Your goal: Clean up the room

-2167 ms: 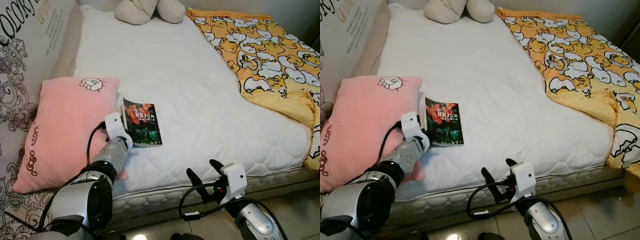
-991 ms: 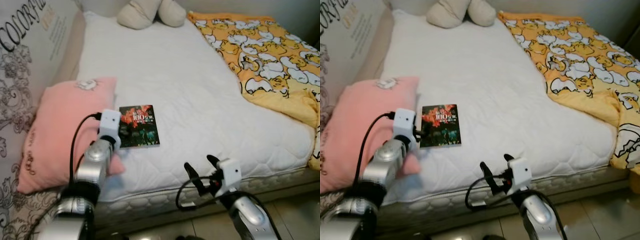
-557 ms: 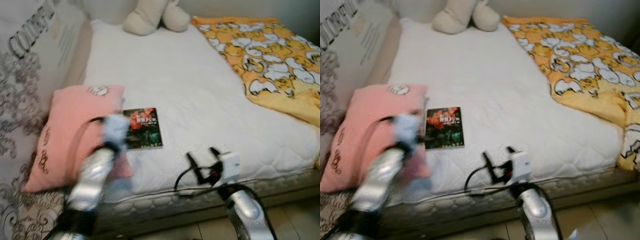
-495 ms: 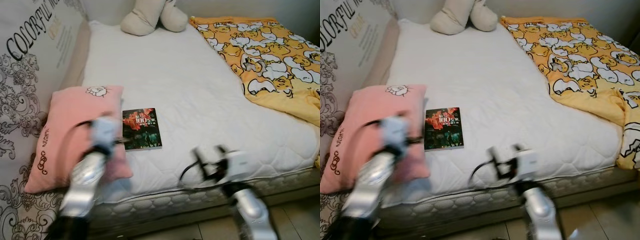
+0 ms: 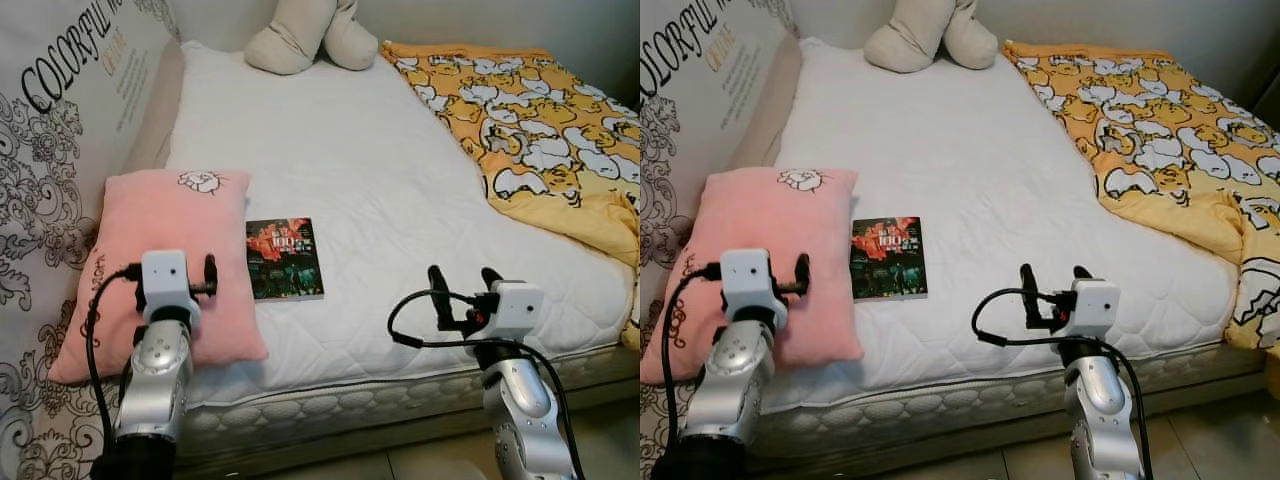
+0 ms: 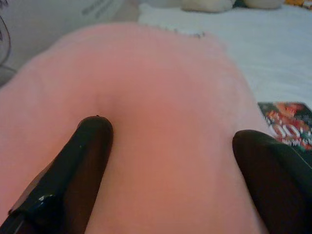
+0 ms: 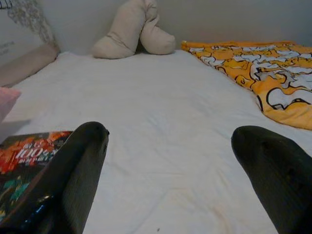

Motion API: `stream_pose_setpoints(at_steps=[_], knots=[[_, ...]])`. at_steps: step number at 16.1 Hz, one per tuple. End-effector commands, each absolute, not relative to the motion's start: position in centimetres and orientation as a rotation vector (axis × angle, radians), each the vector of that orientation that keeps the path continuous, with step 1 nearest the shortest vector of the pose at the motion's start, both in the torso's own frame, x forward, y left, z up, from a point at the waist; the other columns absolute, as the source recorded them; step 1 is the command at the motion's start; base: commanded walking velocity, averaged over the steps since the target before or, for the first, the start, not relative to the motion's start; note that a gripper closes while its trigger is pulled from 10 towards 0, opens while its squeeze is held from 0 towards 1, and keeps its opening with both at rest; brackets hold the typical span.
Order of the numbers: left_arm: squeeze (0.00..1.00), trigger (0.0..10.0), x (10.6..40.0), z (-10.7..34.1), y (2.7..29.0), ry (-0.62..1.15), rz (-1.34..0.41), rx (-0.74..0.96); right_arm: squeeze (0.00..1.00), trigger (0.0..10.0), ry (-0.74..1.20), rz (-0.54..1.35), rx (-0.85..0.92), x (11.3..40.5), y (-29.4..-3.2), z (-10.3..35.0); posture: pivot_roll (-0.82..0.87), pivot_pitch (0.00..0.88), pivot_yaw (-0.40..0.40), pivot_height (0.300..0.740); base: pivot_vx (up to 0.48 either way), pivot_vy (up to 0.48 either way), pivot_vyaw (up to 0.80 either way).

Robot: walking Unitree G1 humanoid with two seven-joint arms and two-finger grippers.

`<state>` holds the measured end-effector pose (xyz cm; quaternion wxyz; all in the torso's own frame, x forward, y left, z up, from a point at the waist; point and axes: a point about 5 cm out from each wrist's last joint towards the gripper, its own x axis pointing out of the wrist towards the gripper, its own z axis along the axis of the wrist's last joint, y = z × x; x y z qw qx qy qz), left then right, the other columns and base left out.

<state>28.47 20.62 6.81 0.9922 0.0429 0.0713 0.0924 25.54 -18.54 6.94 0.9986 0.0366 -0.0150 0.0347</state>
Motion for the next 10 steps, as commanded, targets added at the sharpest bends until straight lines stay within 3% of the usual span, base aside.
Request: stream_pose_setpoints(at_steps=[1, 3, 4, 5, 6, 7, 10], knots=[[1.00, 10.0, 28.2, 6.0, 20.0, 0.171, 0.129, 0.089, 1.00, 10.0, -0.055, 0.051, 0.083, 25.8, -19.0, 7.3, -0.03, 0.000, -0.055, 0.740, 0.000, 0.000, 0.00], [1.00, 10.0, 28.6, 6.2, 19.8, 0.161, 0.144, 0.096, 1.00, 10.0, -0.067, 0.042, 0.074, 26.0, -19.1, 7.5, -0.03, 0.000, -0.047, 0.740, 0.000, 0.000, 0.00], [0.94, 10.0, 28.7, 6.2, 19.5, 0.162, 0.124, 0.068, 1.00, 10.0, -0.067, 0.044, 0.059, 26.2, -19.1, 7.5, -0.05, 0.000, -0.030, 0.740, 0.000, 0.000, 0.00], [0.00, 10.0, 28.9, 6.2, 19.3, 0.163, 0.097, 0.066, 1.00, 10.0, -0.067, 0.052, 0.050, 26.3, -19.1, 7.6, -0.06, 0.000, -0.025, 0.740, 0.000, 0.000, 0.00], [0.00, 10.0, 29.1, 6.6, 19.1, 0.138, 0.083, 0.057, 1.00, 10.0, -0.071, 0.060, 0.031, 26.6, -19.1, 8.0, -0.07, 0.000, -0.017, 0.740, 0.000, -0.465, 0.00], [0.00, 10.0, 29.5, 7.0, 18.8, 0.117, 0.077, 0.056, 0.00, 10.0, -0.077, 0.061, 0.021, 26.8, -19.3, 8.2, -0.07, 0.000, -0.010, 0.740, 0.000, -0.458, 0.00], [0.00, 10.0, 30.7, 8.3, 18.2, 0.052, 0.052, 0.058, 0.00, 10.0, -0.074, 0.055, 0.010, 27.2, -19.5, 8.1, -0.08, 0.000, 0.003, 0.740, 0.000, -0.454, 0.00]])
